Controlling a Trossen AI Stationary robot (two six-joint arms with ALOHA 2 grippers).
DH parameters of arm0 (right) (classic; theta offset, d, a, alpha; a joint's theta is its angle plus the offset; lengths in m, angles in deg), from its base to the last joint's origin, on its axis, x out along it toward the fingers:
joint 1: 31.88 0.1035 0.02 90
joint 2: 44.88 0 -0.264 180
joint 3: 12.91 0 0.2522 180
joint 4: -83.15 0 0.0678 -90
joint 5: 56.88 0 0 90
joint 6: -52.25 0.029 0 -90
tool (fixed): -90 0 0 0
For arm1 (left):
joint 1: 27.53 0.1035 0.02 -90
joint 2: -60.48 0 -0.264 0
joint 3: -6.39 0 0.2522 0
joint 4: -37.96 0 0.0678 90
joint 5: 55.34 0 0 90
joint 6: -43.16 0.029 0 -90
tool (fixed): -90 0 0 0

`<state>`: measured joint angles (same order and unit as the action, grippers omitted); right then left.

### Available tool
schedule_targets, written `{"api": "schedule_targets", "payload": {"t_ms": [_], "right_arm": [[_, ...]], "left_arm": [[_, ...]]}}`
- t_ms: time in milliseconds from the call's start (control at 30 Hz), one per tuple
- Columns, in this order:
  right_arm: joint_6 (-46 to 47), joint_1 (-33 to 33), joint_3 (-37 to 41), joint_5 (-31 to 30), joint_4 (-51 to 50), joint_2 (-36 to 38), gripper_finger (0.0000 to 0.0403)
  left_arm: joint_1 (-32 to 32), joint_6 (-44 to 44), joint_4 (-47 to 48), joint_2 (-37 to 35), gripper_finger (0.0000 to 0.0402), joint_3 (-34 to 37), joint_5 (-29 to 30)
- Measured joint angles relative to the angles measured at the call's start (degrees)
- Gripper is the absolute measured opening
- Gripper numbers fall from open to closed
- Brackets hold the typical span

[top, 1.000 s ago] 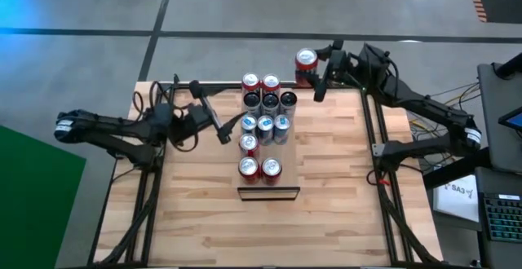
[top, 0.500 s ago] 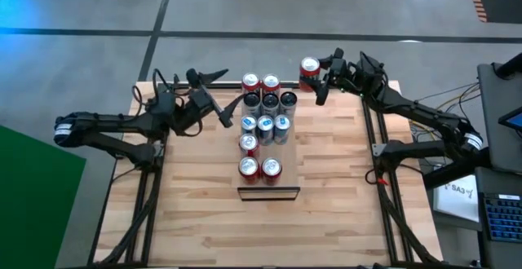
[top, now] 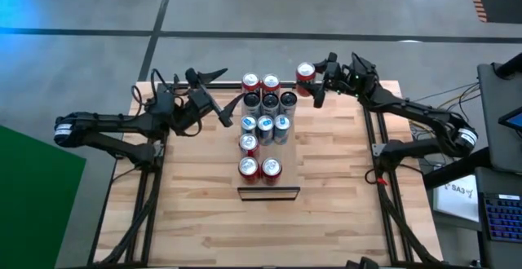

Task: Place canned beverage on shelf
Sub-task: Put the orange soda can on the shelf aligned with the other orange soda cans

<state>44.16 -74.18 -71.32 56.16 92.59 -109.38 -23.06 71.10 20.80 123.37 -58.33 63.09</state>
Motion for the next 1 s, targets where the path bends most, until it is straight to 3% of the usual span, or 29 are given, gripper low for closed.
{"api": "schedule_targets", "payload": {"t_ms": [633, 1000], "right_arm": [[1.1, -0.1, 0.2, 1.6, 8.0, -6.8, 0.0290], [3.5, -0.9, 6.8, 1.4, 18.2, -6.8, 0.0290]], "left_arm": [[0.1, 1.1, 0.1, 0.0, 0.0366, 0.0, 0.6], [0.1, 1.1, 0.1, 0.0, 0.0366, 0.0, 1.0]]}}
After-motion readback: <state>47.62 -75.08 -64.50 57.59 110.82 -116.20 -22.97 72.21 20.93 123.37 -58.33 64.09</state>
